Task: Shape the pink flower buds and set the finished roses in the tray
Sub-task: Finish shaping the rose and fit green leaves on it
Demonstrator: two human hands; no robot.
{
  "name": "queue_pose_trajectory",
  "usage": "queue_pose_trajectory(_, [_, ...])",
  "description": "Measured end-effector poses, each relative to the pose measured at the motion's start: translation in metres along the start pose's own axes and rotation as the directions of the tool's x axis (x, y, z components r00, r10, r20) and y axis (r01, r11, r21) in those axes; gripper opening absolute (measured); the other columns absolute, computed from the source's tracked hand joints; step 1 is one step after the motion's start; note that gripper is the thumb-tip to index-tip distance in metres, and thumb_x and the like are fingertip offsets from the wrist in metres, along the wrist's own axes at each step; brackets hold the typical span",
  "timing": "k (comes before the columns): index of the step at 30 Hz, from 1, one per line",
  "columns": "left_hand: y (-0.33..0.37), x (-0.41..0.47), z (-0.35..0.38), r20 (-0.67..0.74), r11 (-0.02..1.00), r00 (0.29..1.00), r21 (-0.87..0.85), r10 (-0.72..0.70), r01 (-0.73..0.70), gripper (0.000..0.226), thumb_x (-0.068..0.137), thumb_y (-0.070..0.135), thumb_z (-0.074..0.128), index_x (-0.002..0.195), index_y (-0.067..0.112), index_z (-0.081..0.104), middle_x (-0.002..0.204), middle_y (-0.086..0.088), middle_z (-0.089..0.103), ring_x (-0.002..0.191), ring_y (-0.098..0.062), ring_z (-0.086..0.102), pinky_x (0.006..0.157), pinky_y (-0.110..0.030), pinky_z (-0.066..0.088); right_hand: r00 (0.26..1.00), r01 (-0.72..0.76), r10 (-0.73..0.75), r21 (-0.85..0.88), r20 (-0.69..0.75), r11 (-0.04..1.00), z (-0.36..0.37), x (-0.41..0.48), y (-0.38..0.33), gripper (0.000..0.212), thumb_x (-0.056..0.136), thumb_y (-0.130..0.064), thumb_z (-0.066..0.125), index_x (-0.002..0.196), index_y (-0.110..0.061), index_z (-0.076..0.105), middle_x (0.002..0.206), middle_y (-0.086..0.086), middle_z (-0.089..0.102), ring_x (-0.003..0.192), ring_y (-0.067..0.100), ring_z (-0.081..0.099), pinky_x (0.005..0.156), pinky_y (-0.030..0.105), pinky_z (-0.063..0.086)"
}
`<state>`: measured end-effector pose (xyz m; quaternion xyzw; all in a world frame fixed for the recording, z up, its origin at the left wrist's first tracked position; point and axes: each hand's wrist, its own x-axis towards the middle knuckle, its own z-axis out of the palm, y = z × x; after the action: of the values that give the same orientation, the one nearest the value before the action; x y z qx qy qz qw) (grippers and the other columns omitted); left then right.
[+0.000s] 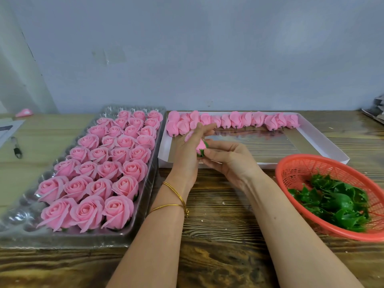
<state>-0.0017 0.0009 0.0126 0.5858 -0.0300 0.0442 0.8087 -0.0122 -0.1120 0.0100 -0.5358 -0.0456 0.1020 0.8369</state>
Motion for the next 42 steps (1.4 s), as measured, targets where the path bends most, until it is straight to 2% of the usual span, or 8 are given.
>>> queue_pose_trajectory(6, [0.002,-0.0018,0.0004,0.0,1.0,1.0,-0.005,-0.028,0.028,0.034,0.098,0.039,0.049,0.084,0.032,0.079,0.101,0.007,0.072,0.11,-0.018,0.062,0.096,-0.037,0.048,0.994,0.106,-0.109,-0.141,-0.015,0.984,0.001,0.0,0.0018,0.026,0.075,0.016,0.068,0.088,-0.006,0.073,0.077,0.008,0.075,0.073,0.015,0.072,0.075,0.025,0.06])
queue_pose_trajectory(12, [0.0012,-0.0031,-0.0004,0.02,0.999,0.999,0.031,-0.03,0.03,0.036,0.095,0.042,0.053,0.077,0.023,0.078,0.089,-0.004,0.075,0.09,-0.019,0.07,0.076,-0.029,0.055,0.98,0.197,-0.199,-0.25,0.016,0.948,0.0013,-0.0017,0.0004,0.031,0.073,0.016,0.071,0.084,-0.013,0.073,0.076,0.002,0.076,0.073,0.01,0.072,0.069,0.018,0.055])
queue_pose_trajectory(18, [0.0011,-0.004,-0.0005,0.03,0.998,0.999,0.05,-0.026,0.024,0.037,0.088,0.048,0.056,0.079,0.019,0.077,0.092,-0.007,0.073,0.099,-0.026,0.067,0.082,-0.036,0.051,0.977,0.213,-0.206,-0.279,0.054,0.936,0.0013,-0.0021,0.0002,0.032,0.074,0.017,0.069,0.088,-0.011,0.073,0.078,0.0,0.076,0.076,0.01,0.071,0.074,0.02,0.056])
queue_pose_trajectory(22, [0.002,-0.0044,-0.0004,0.05,0.997,0.999,0.071,-0.019,0.015,0.036,0.085,0.049,0.056,0.077,0.022,0.078,0.09,-0.002,0.075,0.097,-0.018,0.069,0.081,-0.031,0.053,0.974,0.225,-0.212,-0.284,0.075,0.932,0.001,-0.0019,0.0001,0.033,0.074,0.017,0.069,0.087,-0.013,0.073,0.077,0.0,0.075,0.073,0.009,0.071,0.071,0.018,0.055])
queue_pose_trajectory(25, [0.0017,-0.0042,-0.0018,0.083,0.997,0.996,0.071,-0.016,0.01,0.035,0.09,0.045,0.054,0.078,0.022,0.078,0.092,-0.003,0.075,0.101,-0.022,0.067,0.089,-0.037,0.053,0.974,0.227,-0.215,-0.288,0.073,0.93,-0.0011,-0.0008,0.001,0.034,0.074,0.016,0.07,0.085,-0.016,0.075,0.077,0.0,0.075,0.073,0.01,0.071,0.071,0.019,0.055])
queue_pose_trajectory(28, [0.0027,-0.0047,-0.0022,0.1,0.998,0.995,0.069,-0.012,0.005,0.035,0.089,0.045,0.054,0.077,0.023,0.078,0.09,-0.001,0.075,0.101,-0.022,0.067,0.085,-0.033,0.052,0.974,0.224,-0.209,-0.272,0.085,0.936,-0.0029,-0.0001,0.0014,0.031,0.074,0.012,0.072,0.086,-0.015,0.077,0.082,0.004,0.076,0.078,0.013,0.072,0.073,0.021,0.055])
queue_pose_trajectory(33, [0.0024,-0.0035,-0.002,0.106,0.998,0.994,0.067,-0.028,0.021,0.035,0.086,0.047,0.055,0.076,0.023,0.078,0.092,-0.003,0.075,0.101,-0.024,0.067,0.09,-0.038,0.052,0.98,0.193,-0.175,-0.218,0.099,0.957,-0.0052,0.0001,0.0014,0.036,0.059,-0.007,0.078,0.094,-0.006,0.075,0.087,0.008,0.076,0.083,0.016,0.071,0.076,0.024,0.055])
queue_pose_trajectory(42, [0.0013,-0.0002,-0.0006,0.034,0.997,0.997,-0.007,-0.076,0.076,0.042,0.095,0.037,0.054,0.064,0.015,0.072,0.093,-0.007,0.073,0.103,-0.029,0.064,0.102,-0.053,0.043,0.988,0.126,-0.11,-0.15,0.109,0.981,-0.0017,-0.0005,-0.0005,0.029,0.071,0.006,0.071,0.097,-0.008,0.071,0.08,0.002,0.075,0.078,0.011,0.071,0.073,0.023,0.056])
